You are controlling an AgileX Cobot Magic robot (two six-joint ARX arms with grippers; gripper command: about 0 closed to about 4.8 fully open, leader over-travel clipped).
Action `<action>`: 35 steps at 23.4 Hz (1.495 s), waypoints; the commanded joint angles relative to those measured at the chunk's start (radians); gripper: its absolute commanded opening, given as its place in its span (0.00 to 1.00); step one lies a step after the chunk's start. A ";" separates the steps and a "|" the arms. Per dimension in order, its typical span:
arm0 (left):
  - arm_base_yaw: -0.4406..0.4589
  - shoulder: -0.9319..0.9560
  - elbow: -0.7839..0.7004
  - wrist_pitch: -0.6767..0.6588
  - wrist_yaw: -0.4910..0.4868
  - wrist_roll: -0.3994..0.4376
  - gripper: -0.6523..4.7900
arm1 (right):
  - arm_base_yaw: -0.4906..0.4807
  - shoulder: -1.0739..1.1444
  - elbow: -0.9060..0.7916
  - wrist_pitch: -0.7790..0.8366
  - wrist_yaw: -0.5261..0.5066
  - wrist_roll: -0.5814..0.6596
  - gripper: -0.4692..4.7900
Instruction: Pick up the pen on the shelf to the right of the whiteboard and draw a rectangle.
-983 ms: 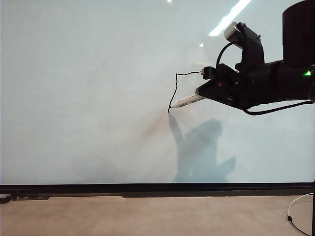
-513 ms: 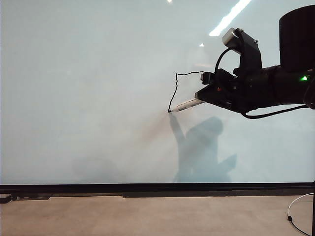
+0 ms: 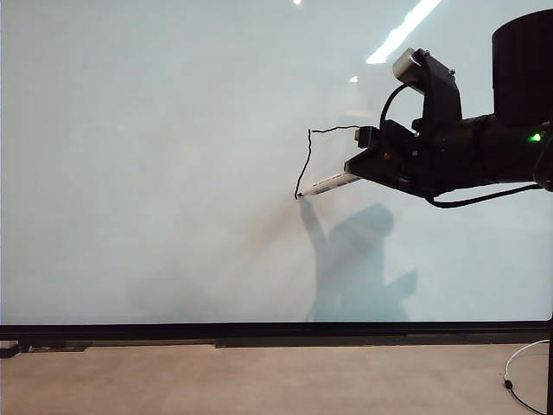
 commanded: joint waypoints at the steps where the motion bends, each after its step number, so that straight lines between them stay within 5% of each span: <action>1: 0.000 0.000 0.002 0.010 0.000 0.001 0.11 | -0.011 -0.003 0.001 0.027 0.010 -0.004 0.08; 35: 0.000 0.000 0.002 0.010 0.000 0.001 0.11 | -0.195 -0.147 -0.150 0.035 -0.052 -0.004 0.08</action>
